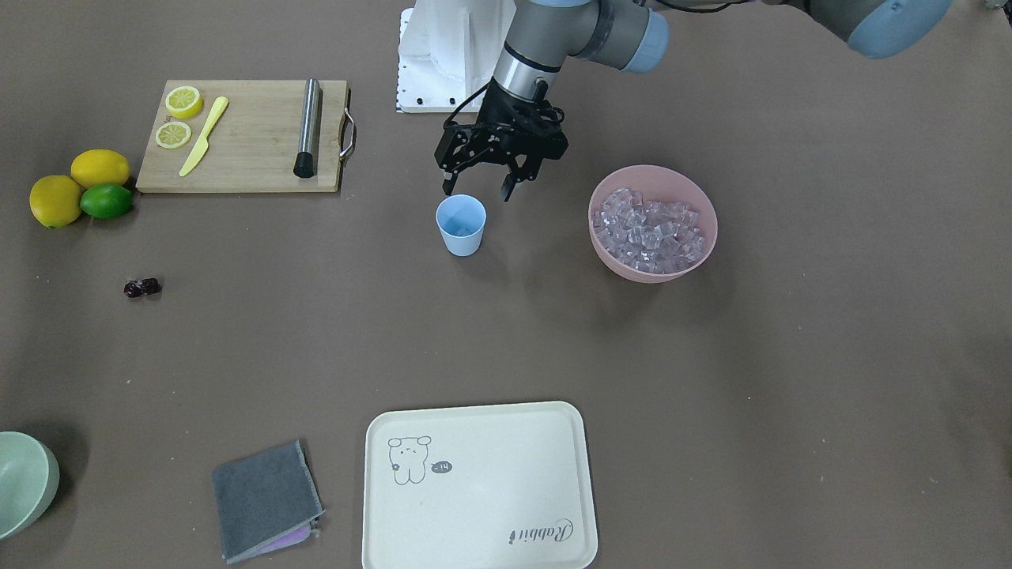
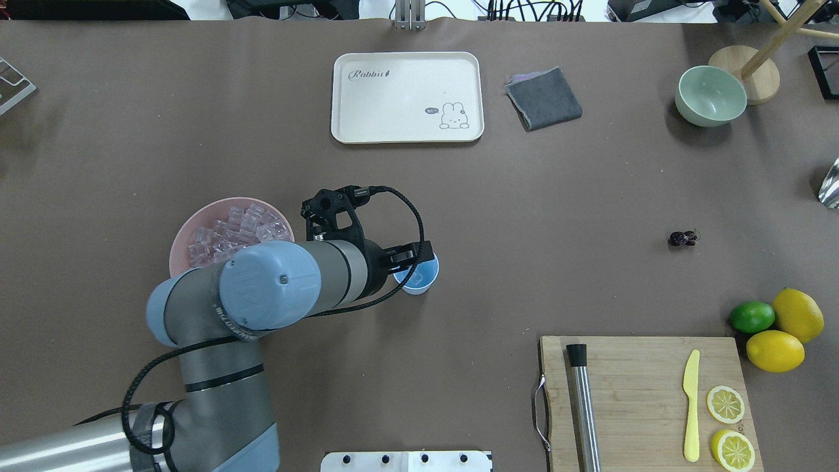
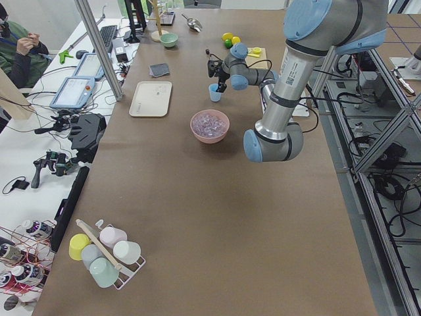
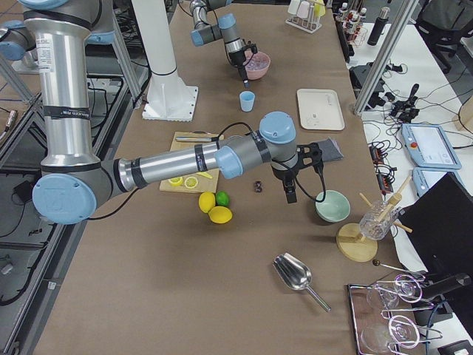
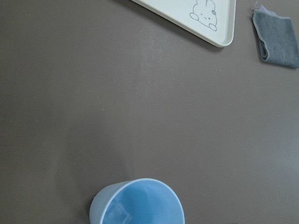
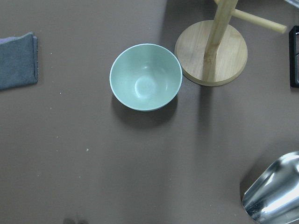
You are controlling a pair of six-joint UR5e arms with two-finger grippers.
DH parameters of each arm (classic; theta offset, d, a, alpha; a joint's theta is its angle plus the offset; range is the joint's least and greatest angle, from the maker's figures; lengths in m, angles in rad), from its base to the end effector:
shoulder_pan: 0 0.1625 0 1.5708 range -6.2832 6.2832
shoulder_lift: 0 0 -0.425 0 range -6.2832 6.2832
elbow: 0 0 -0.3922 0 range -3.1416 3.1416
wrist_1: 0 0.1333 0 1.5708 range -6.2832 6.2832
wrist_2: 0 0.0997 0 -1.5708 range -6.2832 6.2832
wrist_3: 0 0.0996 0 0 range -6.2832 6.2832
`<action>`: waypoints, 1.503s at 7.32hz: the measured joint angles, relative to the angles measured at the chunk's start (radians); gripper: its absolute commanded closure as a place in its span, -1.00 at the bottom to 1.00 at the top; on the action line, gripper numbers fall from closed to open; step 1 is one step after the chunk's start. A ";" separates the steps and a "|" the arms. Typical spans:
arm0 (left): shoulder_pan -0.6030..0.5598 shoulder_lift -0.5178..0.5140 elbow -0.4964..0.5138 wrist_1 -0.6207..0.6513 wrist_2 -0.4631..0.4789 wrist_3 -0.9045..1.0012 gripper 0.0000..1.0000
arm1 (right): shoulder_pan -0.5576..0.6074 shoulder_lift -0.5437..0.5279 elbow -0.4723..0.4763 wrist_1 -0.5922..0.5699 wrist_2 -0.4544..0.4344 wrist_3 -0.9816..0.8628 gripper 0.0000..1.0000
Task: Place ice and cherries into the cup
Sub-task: 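Move the left gripper back over the pink ice bowl, then lower the left gripper into the ice and grasp another cube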
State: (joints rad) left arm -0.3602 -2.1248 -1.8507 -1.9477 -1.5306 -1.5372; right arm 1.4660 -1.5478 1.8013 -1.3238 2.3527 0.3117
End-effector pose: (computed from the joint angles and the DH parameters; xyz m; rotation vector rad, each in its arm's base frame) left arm 0.5275 -0.3454 0.1752 0.2726 1.1859 -0.3098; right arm 0.0093 -0.5146 0.5032 0.3055 -0.8453 -0.0028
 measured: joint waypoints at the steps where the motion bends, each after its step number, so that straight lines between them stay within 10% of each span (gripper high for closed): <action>1: -0.003 0.064 -0.084 0.030 -0.005 0.057 -0.98 | -0.001 0.000 -0.001 0.000 0.000 0.000 -1.00; 6: -0.235 0.253 -0.238 0.242 -0.300 0.371 -0.98 | -0.004 0.000 -0.004 0.000 0.001 0.001 -1.00; 11: -0.227 0.303 -0.143 0.163 -0.327 0.353 -0.79 | -0.007 0.000 -0.003 0.000 0.002 0.001 -1.00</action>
State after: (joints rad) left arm -0.5875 -1.8220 -1.9938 -1.7849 -1.8579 -1.1838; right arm 1.4585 -1.5475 1.7980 -1.3238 2.3546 0.3131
